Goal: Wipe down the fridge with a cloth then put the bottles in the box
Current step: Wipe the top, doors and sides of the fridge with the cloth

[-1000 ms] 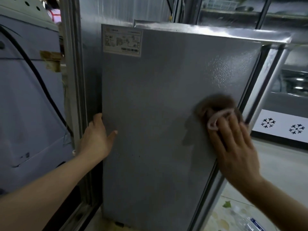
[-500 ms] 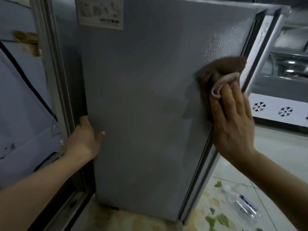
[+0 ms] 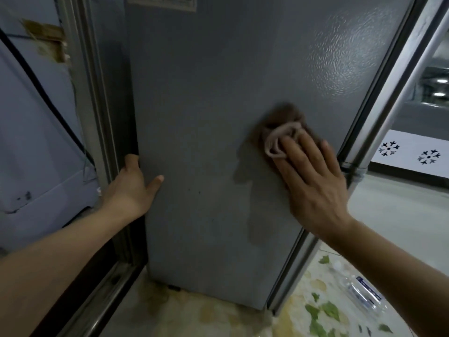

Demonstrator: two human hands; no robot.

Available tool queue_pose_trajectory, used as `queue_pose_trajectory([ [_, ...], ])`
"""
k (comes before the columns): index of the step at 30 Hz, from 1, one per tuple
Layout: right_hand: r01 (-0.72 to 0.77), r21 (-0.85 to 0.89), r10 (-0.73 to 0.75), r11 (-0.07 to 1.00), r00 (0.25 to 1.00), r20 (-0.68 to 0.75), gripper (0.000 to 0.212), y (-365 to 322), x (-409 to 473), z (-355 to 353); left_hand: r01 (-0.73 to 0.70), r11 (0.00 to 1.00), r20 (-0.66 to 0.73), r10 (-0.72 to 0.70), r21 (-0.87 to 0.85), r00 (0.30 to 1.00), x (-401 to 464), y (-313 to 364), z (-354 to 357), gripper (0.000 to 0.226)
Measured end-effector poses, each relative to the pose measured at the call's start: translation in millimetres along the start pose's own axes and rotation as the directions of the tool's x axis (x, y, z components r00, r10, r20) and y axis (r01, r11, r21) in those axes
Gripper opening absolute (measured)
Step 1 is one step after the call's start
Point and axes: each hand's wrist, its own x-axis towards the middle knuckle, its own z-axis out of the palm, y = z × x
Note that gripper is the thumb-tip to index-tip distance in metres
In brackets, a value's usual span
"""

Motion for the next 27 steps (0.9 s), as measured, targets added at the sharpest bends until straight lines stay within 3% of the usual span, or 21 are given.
queue_pose_trajectory([
  [3,-0.03,0.032,0.031,0.999,0.999,-0.037,0.043,-28,-3,19,-0.023,1.0,0.004,0.023,-0.003,1.0,1,-4,0,0.058],
  [5,0.117,0.045,-0.121,0.992,0.988,0.095,0.046,-48,-27,31,-0.01,1.0,0.038,0.011,-0.011,0.999,2,-7,-1,0.054],
  [8,0.382,0.074,-0.384,0.921,0.86,0.335,0.045,-73,-49,35,-0.005,0.999,0.085,0.008,-0.035,0.996,2,-12,-3,0.048],
  [11,0.477,0.051,-0.459,0.877,0.804,0.376,0.046,-69,-37,28,-0.013,1.0,0.104,0.014,-0.01,0.995,0,-20,-3,0.044],
  [13,0.374,0.052,-0.374,0.926,0.887,0.272,0.046,-59,-8,24,-0.016,1.0,0.131,0.017,-0.008,0.991,-2,-25,-1,0.044],
  [15,0.185,0.053,-0.19,0.981,0.975,0.113,0.047,-55,24,29,-0.015,1.0,0.158,0.017,-0.014,0.987,-4,-31,3,0.048],
  [17,0.062,0.067,-0.063,0.996,0.998,0.014,0.042,-66,42,37,-0.028,0.999,0.16,0.031,-0.021,0.987,-4,-36,5,0.05],
  [19,0.086,0.051,-0.087,0.995,0.996,0.011,0.039,-82,36,49,-0.053,0.998,0.153,0.059,-0.045,0.987,-3,-41,6,0.052],
  [21,0.262,0.042,-0.265,0.964,0.955,0.13,0.039,-100,13,59,-0.067,0.994,0.161,0.08,-0.085,0.984,-3,-45,5,0.055],
  [23,0.452,0.07,-0.448,0.889,0.831,0.33,0.044,-117,-7,61,-0.064,0.991,0.181,0.085,-0.12,0.98,-4,-49,3,0.059],
  [25,0.532,0.09,-0.512,0.842,0.734,0.447,0.05,-124,-13,58,-0.048,0.989,0.201,0.076,-0.14,0.977,-6,-52,2,0.064],
  [27,0.55,0.083,-0.527,0.831,0.731,0.434,0.048,-119,-4,55,-0.038,0.988,0.218,0.071,-0.151,0.973,-6,-54,1,0.068],
])
